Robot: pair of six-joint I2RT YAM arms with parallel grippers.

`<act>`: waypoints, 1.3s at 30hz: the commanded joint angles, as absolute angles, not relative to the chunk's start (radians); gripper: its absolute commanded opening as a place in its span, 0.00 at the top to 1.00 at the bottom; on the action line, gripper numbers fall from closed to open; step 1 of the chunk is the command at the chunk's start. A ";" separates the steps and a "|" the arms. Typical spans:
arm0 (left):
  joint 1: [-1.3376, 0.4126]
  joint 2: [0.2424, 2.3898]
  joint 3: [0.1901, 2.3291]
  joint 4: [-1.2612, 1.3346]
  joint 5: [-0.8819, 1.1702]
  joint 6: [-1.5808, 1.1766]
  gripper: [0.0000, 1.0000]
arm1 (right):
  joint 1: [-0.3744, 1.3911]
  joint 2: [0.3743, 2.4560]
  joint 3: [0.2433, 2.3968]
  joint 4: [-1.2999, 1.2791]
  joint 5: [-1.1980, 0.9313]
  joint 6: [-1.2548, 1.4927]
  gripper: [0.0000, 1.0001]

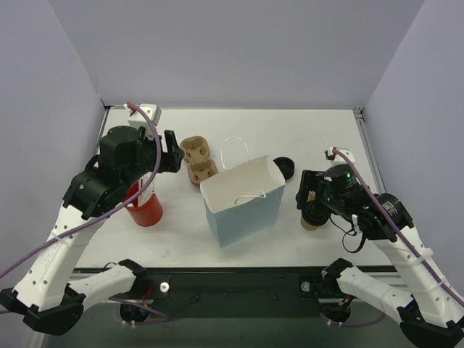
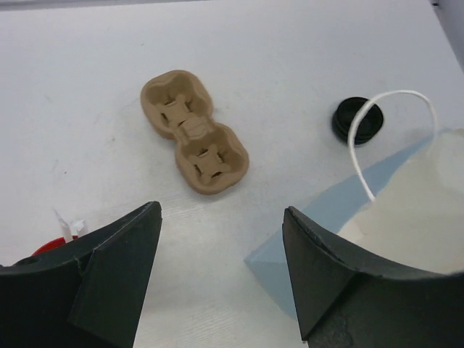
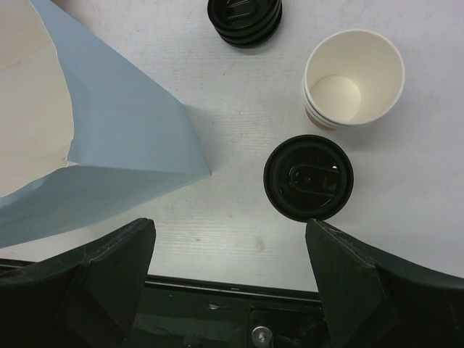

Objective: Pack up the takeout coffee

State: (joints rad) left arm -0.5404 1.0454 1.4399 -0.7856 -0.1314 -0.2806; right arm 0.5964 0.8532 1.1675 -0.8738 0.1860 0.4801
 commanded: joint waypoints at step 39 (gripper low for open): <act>-0.474 2.062 1.997 -1.023 -0.422 -0.853 0.45 | 0.601 0.856 1.387 -0.940 0.049 0.609 0.19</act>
State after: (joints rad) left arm -0.4808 2.0380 1.9797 -1.0164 -0.4042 -0.8310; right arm 0.5968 0.8600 1.3445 -0.9047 0.0349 0.5732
